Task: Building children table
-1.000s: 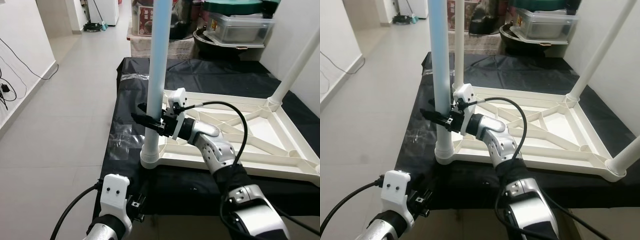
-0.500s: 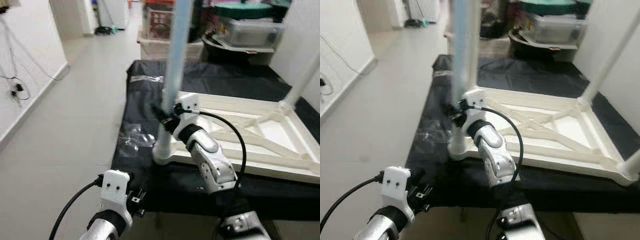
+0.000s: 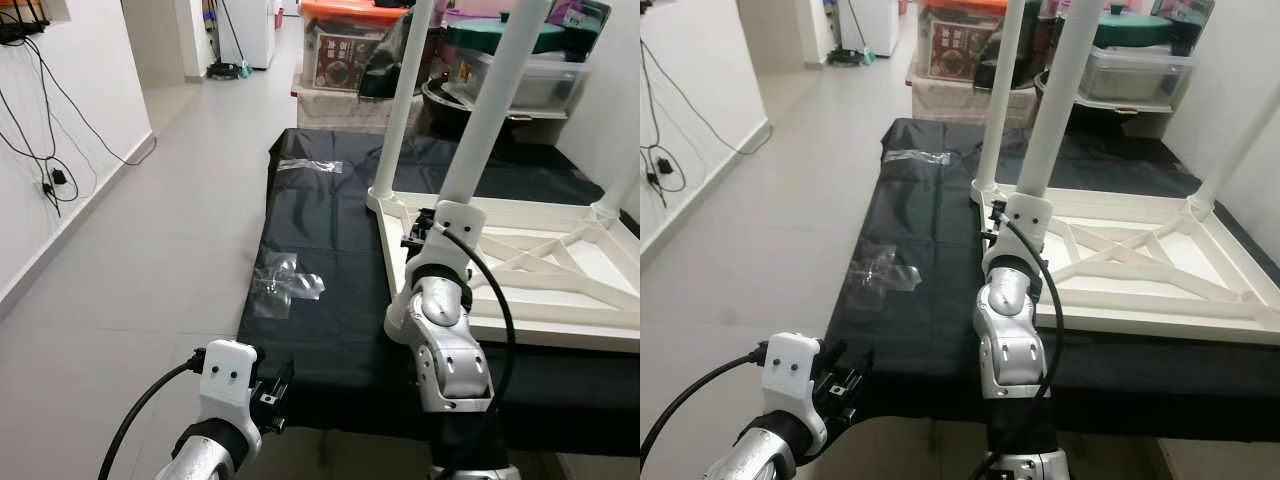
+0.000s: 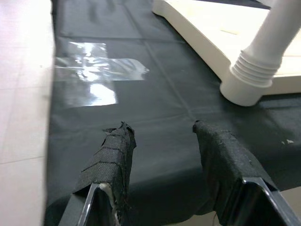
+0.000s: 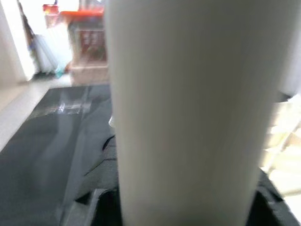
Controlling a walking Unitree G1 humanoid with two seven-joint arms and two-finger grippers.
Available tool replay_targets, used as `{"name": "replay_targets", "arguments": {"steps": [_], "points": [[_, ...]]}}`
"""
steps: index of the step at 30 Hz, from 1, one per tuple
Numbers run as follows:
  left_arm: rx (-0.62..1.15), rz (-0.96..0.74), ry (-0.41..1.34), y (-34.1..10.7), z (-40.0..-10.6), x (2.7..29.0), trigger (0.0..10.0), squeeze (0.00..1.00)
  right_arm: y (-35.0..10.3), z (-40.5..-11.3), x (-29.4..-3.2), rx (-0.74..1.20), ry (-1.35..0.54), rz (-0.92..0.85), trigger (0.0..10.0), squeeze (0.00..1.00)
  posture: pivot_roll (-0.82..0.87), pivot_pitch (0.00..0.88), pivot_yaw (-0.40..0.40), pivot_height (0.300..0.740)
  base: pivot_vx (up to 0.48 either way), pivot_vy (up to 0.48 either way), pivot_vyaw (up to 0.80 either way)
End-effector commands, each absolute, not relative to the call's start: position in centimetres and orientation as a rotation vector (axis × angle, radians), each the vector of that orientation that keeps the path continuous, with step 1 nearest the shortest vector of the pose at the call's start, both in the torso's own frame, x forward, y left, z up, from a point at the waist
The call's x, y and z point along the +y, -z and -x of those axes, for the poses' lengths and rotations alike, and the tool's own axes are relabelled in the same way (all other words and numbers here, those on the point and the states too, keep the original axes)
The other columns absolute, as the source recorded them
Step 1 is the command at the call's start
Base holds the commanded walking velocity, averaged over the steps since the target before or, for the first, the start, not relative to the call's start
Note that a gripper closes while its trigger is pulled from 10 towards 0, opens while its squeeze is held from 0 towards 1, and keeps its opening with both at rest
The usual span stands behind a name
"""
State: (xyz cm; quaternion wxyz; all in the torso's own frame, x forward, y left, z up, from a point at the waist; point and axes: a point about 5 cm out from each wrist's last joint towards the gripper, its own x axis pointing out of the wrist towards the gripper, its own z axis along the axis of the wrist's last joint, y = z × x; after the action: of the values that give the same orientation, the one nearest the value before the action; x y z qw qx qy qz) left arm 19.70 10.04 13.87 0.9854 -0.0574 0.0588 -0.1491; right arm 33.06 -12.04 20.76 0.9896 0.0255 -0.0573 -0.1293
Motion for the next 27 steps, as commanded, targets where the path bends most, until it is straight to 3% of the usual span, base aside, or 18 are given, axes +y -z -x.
{"name": "replay_targets", "arguments": {"steps": [1, 3, 4, 6, 7, 10, 15, 18, 20, 22, 25, 26, 27], "points": [[0.132, 0.115, 0.305, -13.5, -19.7, 9.9, 10.0, 0.00, -18.6, -32.6, -9.5, -0.014, 0.197, -0.149, 10.0, 1.00, 0.09, 0.081, -0.073, 0.740, 0.000, 0.000, 0.00], [0.133, 0.116, 0.305, -13.4, -19.8, 9.9, 10.0, 0.00, -18.6, -32.7, -9.7, -0.034, 0.184, -0.150, 10.0, 1.00, 0.09, 0.078, -0.073, 0.740, 0.000, 0.000, 0.00], [0.134, 0.117, 0.306, -13.4, -19.8, 9.9, 10.0, 0.00, -18.7, -33.0, -10.2, -0.057, 0.167, -0.123, 10.0, 0.20, 0.09, 0.065, -0.074, 0.740, 0.000, 0.000, 0.00], [0.135, 0.117, 0.306, -13.3, -19.8, 9.9, 10.0, 0.00, -18.7, -33.1, -10.5, -0.071, 0.158, -0.104, 10.0, 0.20, 0.09, 0.065, -0.074, 0.740, 0.000, 0.000, 0.00], [0.135, 0.116, 0.307, -13.2, -19.8, 9.9, 10.0, 0.00, -18.7, -33.7, -11.3, -0.071, 0.084, -0.146, 10.0, 0.00, 0.09, 0.058, -0.075, 0.740, 0.000, 0.000, 0.00], [0.136, 0.117, 0.308, -13.1, -19.9, 9.9, 10.0, 0.00, -19.1, -34.3, -11.9, -0.105, -0.060, -0.192, 10.0, 0.00, 0.09, 0.047, -0.075, 0.740, 0.000, 0.000, 0.00], [0.144, 0.122, 0.312, -12.7, -19.9, 9.9, 10.0, 0.00, -20.7, -35.3, -12.5, -0.133, -0.567, -0.144, 10.0, 0.00, 0.08, 0.011, -0.069, 0.740, 0.000, 0.000, 0.00], [0.146, 0.122, 0.313, -12.6, -19.9, 9.9, 10.0, 0.00, -21.0, -35.3, -12.6, -0.131, -0.658, -0.118, 10.0, 0.00, 0.08, 0.011, -0.069, 0.740, 0.000, 0.000, 0.00], [0.147, 0.120, 0.317, -12.4, -20.0, 9.9, 10.0, 0.00, -21.4, -35.8, -12.7, -0.083, -0.857, -0.067, 10.0, 0.00, 0.09, 0.000, -0.074, 0.740, 0.000, 0.000, 0.00], [0.147, 0.120, 0.317, -12.4, -20.0, 9.9, 10.0, 0.00, -21.4, -35.8, -12.7, -0.083, -0.857, -0.067, 10.0, 0.00, 0.09, 0.000, -0.074, 0.740, 0.000, 0.000, 0.00], [0.145, 0.117, 0.319, -12.3, -20.1, 9.8, 10.0, 0.00, -22.0, -36.3, -11.9, -0.020, -1.098, -0.036, 10.0, 0.00, 0.10, 0.000, -0.084, 0.740, 0.000, 0.000, 0.00], [0.145, 0.117, 0.319, -12.3, -20.1, 9.8, 10.0, 0.00, -22.0, -36.3, -11.9, -0.020, -1.098, -0.036, 10.0, 0.00, 0.10, 0.000, -0.084, 0.740, 0.000, 0.000, 0.00], [0.142, 0.116, 0.316, -12.4, -20.1, 9.8, 10.0, 0.00, -22.1, -36.3, -10.8, 0.003, -1.237, -0.021, 10.0, 0.00, 0.11, 0.000, -0.091, 0.740, 0.000, 0.000, 0.00]]}}
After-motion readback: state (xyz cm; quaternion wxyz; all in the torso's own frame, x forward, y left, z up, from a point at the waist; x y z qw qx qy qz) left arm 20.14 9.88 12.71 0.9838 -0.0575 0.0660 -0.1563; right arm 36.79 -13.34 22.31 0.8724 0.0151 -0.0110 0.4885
